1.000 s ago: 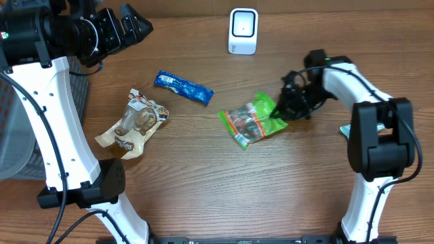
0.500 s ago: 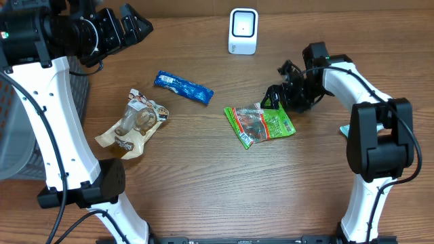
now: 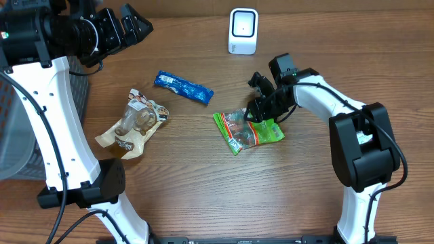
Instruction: Scan the item barcode
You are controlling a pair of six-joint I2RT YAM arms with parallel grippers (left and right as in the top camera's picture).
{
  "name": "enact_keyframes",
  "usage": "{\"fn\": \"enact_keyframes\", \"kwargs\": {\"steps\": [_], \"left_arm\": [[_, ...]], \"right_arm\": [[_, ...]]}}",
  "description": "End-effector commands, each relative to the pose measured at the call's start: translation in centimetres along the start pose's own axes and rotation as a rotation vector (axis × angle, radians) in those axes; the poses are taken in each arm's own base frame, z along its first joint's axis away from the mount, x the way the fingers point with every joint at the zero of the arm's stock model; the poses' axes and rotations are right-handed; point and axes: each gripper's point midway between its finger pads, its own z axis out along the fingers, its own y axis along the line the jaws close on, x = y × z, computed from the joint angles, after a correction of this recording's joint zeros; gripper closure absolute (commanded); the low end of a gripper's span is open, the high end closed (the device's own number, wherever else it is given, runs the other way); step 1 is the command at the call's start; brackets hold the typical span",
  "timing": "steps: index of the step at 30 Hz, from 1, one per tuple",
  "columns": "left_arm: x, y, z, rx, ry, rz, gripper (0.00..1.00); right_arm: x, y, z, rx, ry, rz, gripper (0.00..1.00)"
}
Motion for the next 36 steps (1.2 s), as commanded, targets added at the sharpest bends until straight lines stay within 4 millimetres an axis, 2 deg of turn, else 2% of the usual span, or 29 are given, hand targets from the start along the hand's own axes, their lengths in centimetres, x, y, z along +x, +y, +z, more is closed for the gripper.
{"fn": "enact_keyframes", "kwargs": {"steps": [1,5,9,13,20,23,26,31,36], "left_arm": [[0.1,-0.6,-0.9,0.004,-0.023,0.004,0.00],[0.1,-0.6,-0.9,0.004,-0.023,0.004,0.00],[0.1,-0.6,-0.9,0.004,-0.023,0.004,0.00],[0.1,-0.6,-0.9,0.004,-0.023,0.004,0.00],[0.1,-0.6,-0.9,0.004,-0.023,0.004,0.00],[0.1,-0.6,-0.9,0.004,-0.023,0.004,0.00],[0.1,-0.6,-0.9,0.004,-0.023,0.004,0.00],[0.1,-0.6,-0.9,0.004,-0.023,0.004,0.00],[0.1,-0.6,-0.9,0.004,-0.023,0.004,0.00]], "right_arm": [[4.4,-3.1,2.5,0.080,0.116,0.193,0.77],[4.1,-3.7,2.0,0.070,0.099,0.244,0.96],[3.2,-2.7,0.1,-0.044,0.094,0.303,0.96],[0.9,-0.4,-4.9,-0.227,0.064,0.369,0.96],[-2.4,3.2,-13.4,-0.397,-0.035,0.397,0.96],[-3.5,4.8,-16.4,-0.472,-0.069,0.397,0.96],[-4.4,5.6,-18.5,-0.523,-0.101,0.397,0.96],[-4.0,4.4,-18.3,-0.464,-0.093,0.419,0.96],[-3.6,4.4,-18.0,-0.466,-0.069,0.466,0.96]]}}
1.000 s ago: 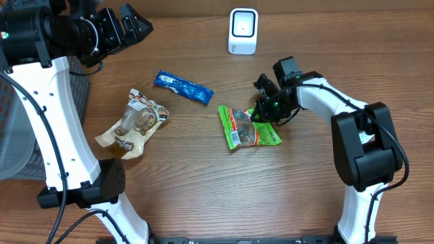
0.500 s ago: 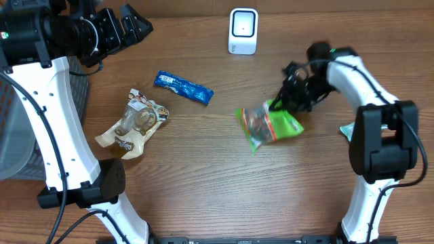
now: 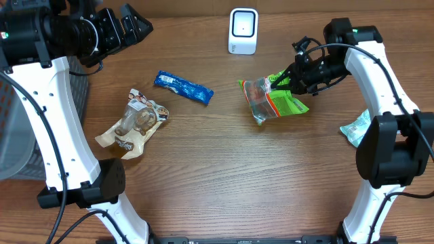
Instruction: Scan the item barcode
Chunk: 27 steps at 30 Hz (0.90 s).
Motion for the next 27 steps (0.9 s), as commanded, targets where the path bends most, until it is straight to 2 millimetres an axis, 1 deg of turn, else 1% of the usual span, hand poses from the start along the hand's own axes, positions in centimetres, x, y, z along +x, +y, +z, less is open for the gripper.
{"fn": "enact_keyframes", "kwargs": {"steps": [1,4,5,6,7,9,10,11,12,13,14,15,16,17,18,21,24,27], "left_arm": [[0.1,-0.6,-0.9,0.004,-0.023,0.004,0.00],[0.1,-0.6,-0.9,0.004,-0.023,0.004,0.00],[0.1,-0.6,-0.9,0.004,-0.023,0.004,0.00],[0.1,-0.6,-0.9,0.004,-0.023,0.004,0.00],[0.1,-0.6,-0.9,0.004,-0.023,0.004,0.00],[0.1,-0.6,-0.9,0.004,-0.023,0.004,0.00],[0.1,-0.6,-0.9,0.004,-0.023,0.004,0.00],[0.1,-0.6,-0.9,0.004,-0.023,0.004,0.00],[0.1,-0.6,-0.9,0.004,-0.023,0.004,0.00],[0.1,-0.6,-0.9,0.004,-0.023,0.004,0.00],[0.1,-0.6,-0.9,0.004,-0.023,0.004,0.00],[0.1,-0.6,-0.9,0.004,-0.023,0.004,0.00],[0.1,-0.6,-0.9,0.004,-0.023,0.004,0.00],[0.1,-0.6,-0.9,0.004,-0.023,0.004,0.00],[0.1,-0.6,-0.9,0.004,-0.023,0.004,0.00],[0.1,-0.6,-0.9,0.004,-0.023,0.004,0.00],[0.1,-0.6,-0.9,0.004,-0.023,0.004,0.00],[0.1,-0.6,-0.9,0.004,-0.023,0.004,0.00]], "right_arm": [[-0.1,1.4,-1.0,-0.030,-0.033,-0.001,0.96],[-0.5,-0.2,-0.1,-0.007,-0.043,0.051,0.96],[-0.8,-2.0,0.9,0.016,-0.054,0.092,0.96],[-0.9,-2.9,1.3,0.026,-0.060,0.103,0.96],[-1.1,-4.8,2.3,0.047,-0.072,0.103,0.96],[-1.2,-7.0,3.2,0.096,-0.088,0.101,0.96],[-1.2,-8.5,3.5,0.143,-0.097,0.104,0.95],[-1.2,-9.8,3.7,0.190,-0.106,0.107,0.93],[-1.2,-11.1,3.7,0.242,-0.113,0.112,0.85],[-1.0,-12.2,3.7,0.289,-0.116,0.108,0.74],[-0.8,-12.9,3.7,0.322,-0.113,0.098,0.66],[-0.6,-13.4,3.7,0.344,-0.107,0.083,0.55],[-0.3,-13.6,3.7,0.354,-0.096,0.072,0.40],[-0.1,-13.7,3.8,0.355,-0.089,0.076,0.30],[0.3,-13.8,3.9,0.357,-0.075,0.090,0.17],[1.1,-13.5,4.0,0.344,-0.049,0.113,0.09],[1.7,-13.3,3.5,0.356,-0.023,0.122,0.08],[2.2,-12.6,2.6,0.369,-0.008,0.138,0.08]]}}
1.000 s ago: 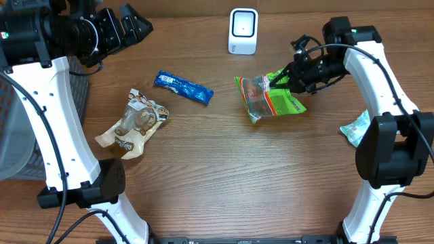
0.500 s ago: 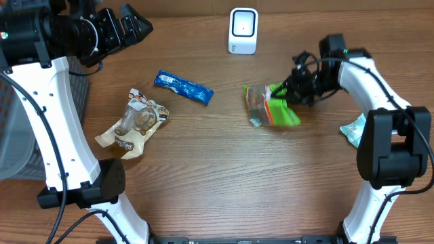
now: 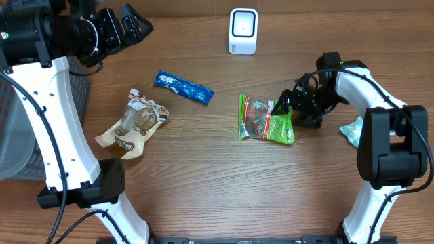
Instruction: Scan the item barcode
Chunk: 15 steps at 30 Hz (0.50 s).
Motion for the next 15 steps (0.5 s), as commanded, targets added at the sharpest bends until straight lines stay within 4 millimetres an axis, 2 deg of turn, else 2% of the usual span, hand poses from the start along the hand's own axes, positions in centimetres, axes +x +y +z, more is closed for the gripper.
{"fn": "enact_keyframes", "kwargs": {"steps": [1,4,6,11,15], "left_arm": [[0.1,-0.6,-0.9,0.004,-0.023,0.004,0.00],[0.1,-0.6,-0.9,0.004,-0.023,0.004,0.00],[0.1,-0.6,-0.9,0.004,-0.023,0.004,0.00],[0.1,-0.6,-0.9,0.004,-0.023,0.004,0.00],[0.1,-0.6,-0.9,0.004,-0.023,0.004,0.00]], "right_arm": [[-0.4,0.9,-1.9,0.013,-0.042,-0.042,0.07],[0.3,1.7,-2.4,0.013,-0.041,-0.029,0.04],[0.5,2.2,-2.0,0.015,-0.033,0.000,0.03],[0.3,4.3,0.3,0.014,-0.055,0.012,0.01],[-0.1,5.1,2.8,0.063,-0.097,-0.005,0.00]]}}
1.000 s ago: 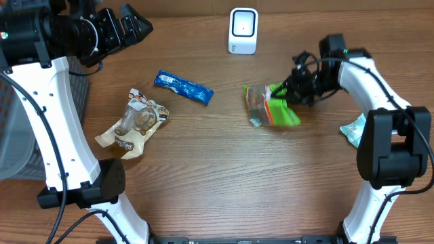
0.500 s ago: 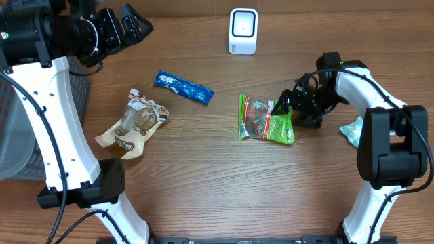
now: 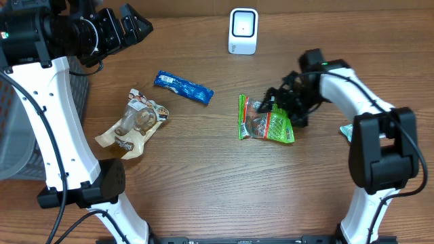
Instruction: Scan the item barcode
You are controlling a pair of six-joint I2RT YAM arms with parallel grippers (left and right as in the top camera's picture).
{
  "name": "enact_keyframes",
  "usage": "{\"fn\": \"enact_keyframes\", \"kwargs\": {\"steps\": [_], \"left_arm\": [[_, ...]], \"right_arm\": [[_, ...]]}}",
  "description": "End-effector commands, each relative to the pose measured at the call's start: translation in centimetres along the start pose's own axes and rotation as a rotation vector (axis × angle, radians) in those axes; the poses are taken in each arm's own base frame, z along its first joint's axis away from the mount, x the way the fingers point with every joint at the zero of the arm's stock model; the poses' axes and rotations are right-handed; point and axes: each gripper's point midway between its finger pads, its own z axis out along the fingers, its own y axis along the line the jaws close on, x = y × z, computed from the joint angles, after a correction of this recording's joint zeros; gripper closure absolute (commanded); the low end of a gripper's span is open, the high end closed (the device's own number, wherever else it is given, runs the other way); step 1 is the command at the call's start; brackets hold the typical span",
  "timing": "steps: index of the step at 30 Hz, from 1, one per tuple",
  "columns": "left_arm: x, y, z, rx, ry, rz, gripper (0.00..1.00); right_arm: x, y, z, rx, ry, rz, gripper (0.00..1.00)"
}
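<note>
The green and clear snack bag [image 3: 263, 126] lies flat on the table, right of centre. My right gripper [image 3: 274, 105] hovers over its upper right part, fingers apart and pointing left, and the bag's top right corner is hidden under it. The white barcode scanner [image 3: 243, 30] stands at the back centre, facing forward. My left gripper [image 3: 139, 26] is raised at the far left back, open and holding nothing.
A blue wrapped bar [image 3: 183, 87] lies left of centre, and a beige snack pouch [image 3: 133, 122] lies further left. A teal packet [image 3: 347, 130] peeks out by the right arm. A grey basket [image 3: 8, 135] sits at the left edge.
My right gripper has shifted left, from the bag's right edge to over its upper right part. The bag has stayed flat in the same spot. The left arm has not moved.
My right gripper was first down on the green bag at the table's centre. Then it held the bag lifted at the right, near the scanner's height. Then the bag lay flat on the table with the gripper at its right edge, and now the gripper is over it.
</note>
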Motion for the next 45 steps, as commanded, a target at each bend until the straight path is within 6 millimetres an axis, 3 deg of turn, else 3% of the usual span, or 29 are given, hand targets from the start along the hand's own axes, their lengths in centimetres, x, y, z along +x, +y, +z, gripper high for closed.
{"fn": "enact_keyframes", "kwargs": {"steps": [1,3,5,8,12,16,19,22,29,38,43,45], "left_arm": [[0.1,-0.6,-0.9,0.004,-0.023,0.004,0.00],[0.1,-0.6,-0.9,0.004,-0.023,0.004,0.00],[0.1,-0.6,-0.9,0.004,-0.023,0.004,0.00],[0.1,-0.6,-0.9,0.004,-0.023,0.004,0.00],[0.1,-0.6,-0.9,0.004,-0.023,0.004,0.00],[0.1,-0.6,-0.9,0.004,-0.023,0.004,0.00],[0.1,-0.6,-0.9,0.004,-0.023,0.004,0.00],[0.1,-0.6,-0.9,0.004,-0.023,0.004,0.00],[0.1,-0.6,-0.9,0.004,-0.023,0.004,0.00],[0.1,-0.6,-0.9,0.004,-0.023,0.004,0.00],[0.1,-0.6,-0.9,0.004,-0.023,0.004,0.00],[0.1,-0.6,-0.9,0.004,-0.023,0.004,0.00]], "right_arm": [[0.7,0.6,1.3,0.081,-0.044,0.029,0.00],[0.7,-0.1,2.5,0.161,-0.072,0.025,0.10],[1.0,-0.2,3.2,0.181,-0.069,0.022,0.34],[0.8,-0.3,3.1,0.173,-0.071,0.028,0.55],[0.6,-0.9,3.0,0.177,-0.065,-0.006,0.79],[0.8,-0.3,3.1,0.144,-0.047,-0.059,0.95],[1.2,1.3,2.6,0.042,-0.009,-0.086,0.96],[1.0,3.2,0.7,-0.083,0.009,-0.105,0.96],[0.2,6.0,-6.3,-0.307,-0.018,-0.117,0.96],[-0.5,8.9,-13.5,-0.330,-0.174,-0.219,0.96],[-2.1,9.1,-14.4,-0.255,-0.268,-0.275,0.96],[-3.9,8.6,-14.3,-0.167,-0.346,-0.268,0.96]]}}
